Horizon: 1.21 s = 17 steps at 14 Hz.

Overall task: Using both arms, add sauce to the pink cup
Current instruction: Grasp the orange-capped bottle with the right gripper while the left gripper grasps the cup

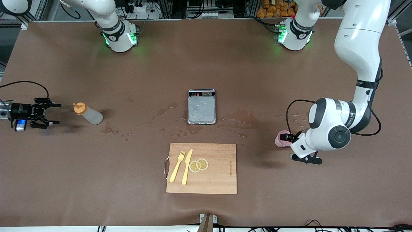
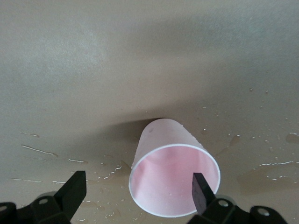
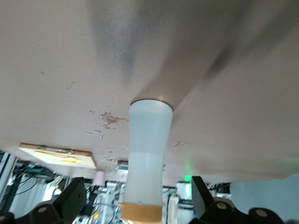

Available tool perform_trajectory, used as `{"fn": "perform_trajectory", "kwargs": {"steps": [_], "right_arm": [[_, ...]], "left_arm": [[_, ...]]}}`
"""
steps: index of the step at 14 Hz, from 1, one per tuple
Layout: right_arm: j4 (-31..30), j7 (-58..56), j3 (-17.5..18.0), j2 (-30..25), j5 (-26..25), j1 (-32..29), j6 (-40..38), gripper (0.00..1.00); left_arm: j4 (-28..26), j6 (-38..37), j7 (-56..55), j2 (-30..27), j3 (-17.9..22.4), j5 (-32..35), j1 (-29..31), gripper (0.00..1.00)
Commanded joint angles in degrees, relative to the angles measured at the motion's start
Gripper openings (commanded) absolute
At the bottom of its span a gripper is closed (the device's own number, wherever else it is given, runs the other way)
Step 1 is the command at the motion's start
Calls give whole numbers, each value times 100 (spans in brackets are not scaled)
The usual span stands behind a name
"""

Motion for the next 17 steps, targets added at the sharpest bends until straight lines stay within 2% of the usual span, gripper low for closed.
{"fn": "perform_trajectory", "kwargs": {"steps": [1, 3, 5, 8, 9, 11, 12, 17], "right_arm": [[239, 97, 59, 553, 373, -54, -197, 100], [257, 97, 59, 703, 522, -45, -224, 100], [257, 62, 85, 905, 724, -1, -600, 100], [423, 62, 76, 1116, 778, 8, -663, 100], [424, 53, 76, 1134, 787, -1, -698, 100], [424, 62, 76, 1143, 787, 17, -690, 100], [424, 62, 76, 1152, 778, 25, -690, 100], [415, 35, 76, 1257, 778, 34, -690, 100]], "left_arm": [[-69, 98, -112, 19, 4, 197, -7, 100], [-78, 98, -121, 37, 4, 311, -15, 100], [-78, 98, -121, 46, 4, 355, -24, 100], [-87, 107, -121, 63, 4, 364, -33, 37], [-96, 98, -112, 63, 4, 364, -33, 23], [-96, 98, -112, 72, 4, 399, -51, 5], [-105, 98, -112, 64, 4, 425, -51, 0], [-131, 98, -226, 63, 4, 443, -68, 0]]}}
